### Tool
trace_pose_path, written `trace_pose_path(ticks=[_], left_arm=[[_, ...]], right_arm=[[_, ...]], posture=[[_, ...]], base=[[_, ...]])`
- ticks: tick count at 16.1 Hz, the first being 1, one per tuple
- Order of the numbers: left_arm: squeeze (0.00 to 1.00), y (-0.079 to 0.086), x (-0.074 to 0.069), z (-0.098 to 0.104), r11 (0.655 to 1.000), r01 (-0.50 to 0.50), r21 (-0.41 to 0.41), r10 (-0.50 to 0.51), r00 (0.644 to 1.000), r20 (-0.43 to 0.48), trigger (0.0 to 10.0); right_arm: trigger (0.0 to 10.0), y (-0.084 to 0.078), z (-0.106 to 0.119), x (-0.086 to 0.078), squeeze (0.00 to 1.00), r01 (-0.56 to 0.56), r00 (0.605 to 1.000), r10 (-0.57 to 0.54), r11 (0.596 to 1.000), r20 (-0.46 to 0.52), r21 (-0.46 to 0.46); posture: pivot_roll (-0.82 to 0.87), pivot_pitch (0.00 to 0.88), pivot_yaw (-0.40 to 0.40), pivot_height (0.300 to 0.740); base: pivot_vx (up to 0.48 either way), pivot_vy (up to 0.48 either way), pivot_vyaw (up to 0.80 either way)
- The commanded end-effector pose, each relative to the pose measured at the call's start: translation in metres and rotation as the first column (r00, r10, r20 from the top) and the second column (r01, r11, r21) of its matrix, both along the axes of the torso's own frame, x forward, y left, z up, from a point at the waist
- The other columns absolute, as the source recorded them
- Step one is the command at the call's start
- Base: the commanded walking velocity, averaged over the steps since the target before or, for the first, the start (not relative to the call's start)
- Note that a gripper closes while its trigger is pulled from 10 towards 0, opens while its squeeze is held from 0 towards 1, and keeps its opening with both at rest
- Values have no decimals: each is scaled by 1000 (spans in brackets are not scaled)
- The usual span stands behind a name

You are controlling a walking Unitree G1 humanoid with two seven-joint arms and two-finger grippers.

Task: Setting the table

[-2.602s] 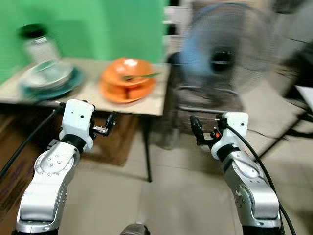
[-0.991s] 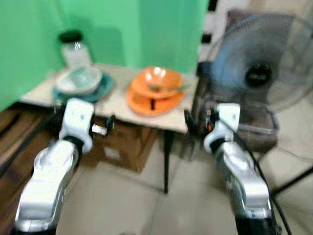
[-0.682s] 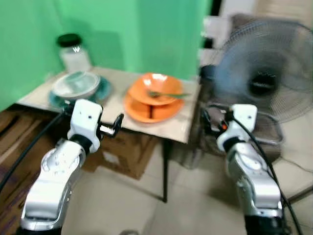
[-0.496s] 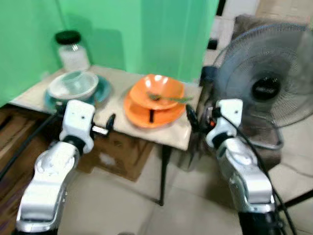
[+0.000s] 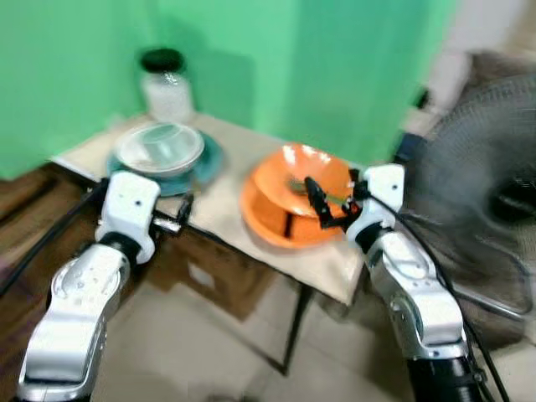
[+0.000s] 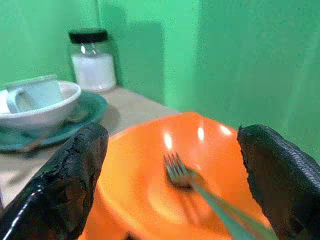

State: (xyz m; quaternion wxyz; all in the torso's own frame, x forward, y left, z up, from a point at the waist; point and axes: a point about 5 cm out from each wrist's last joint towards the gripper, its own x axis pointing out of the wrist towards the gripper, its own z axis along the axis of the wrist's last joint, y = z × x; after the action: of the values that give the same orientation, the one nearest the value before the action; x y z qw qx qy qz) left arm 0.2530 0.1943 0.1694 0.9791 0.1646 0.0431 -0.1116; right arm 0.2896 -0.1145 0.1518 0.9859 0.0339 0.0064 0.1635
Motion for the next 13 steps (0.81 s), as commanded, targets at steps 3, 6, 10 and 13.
trace_pose_path(ticks=[3, 6, 10, 13], left_arm=[[0, -17, -3, 5, 993, 115, -3, -115, 993, 7, 10000], [0, -20, -8, 4, 975, 219, 18, -219, 975, -34, 10000], [0, -14, -11, 2, 945, 326, 43, -319, 941, -113, 10000], [0, -8, -19, 0, 903, 428, 38, -413, 890, -194, 10000]], right_arm=[[10000, -15, 3, 1, 0, 17, 1000, -17, 1000, -5, 9], [10000, -11, 18, 8, 0, -117, 992, 114, 991, -52, -61], [10000, -7, 27, 35, 0, -209, 955, 157, 959, -251, -193], [10000, -3, 30, 48, 0, -277, 900, 161, 929, -404, -247]], posture=[[221, 0, -4, 740], [222, 0, -2, 740], [223, 0, -7, 740], [225, 0, -9, 740]], base=[[297, 0, 0], [0, 0, 0], [0, 0, 0], [0, 0, 0]])
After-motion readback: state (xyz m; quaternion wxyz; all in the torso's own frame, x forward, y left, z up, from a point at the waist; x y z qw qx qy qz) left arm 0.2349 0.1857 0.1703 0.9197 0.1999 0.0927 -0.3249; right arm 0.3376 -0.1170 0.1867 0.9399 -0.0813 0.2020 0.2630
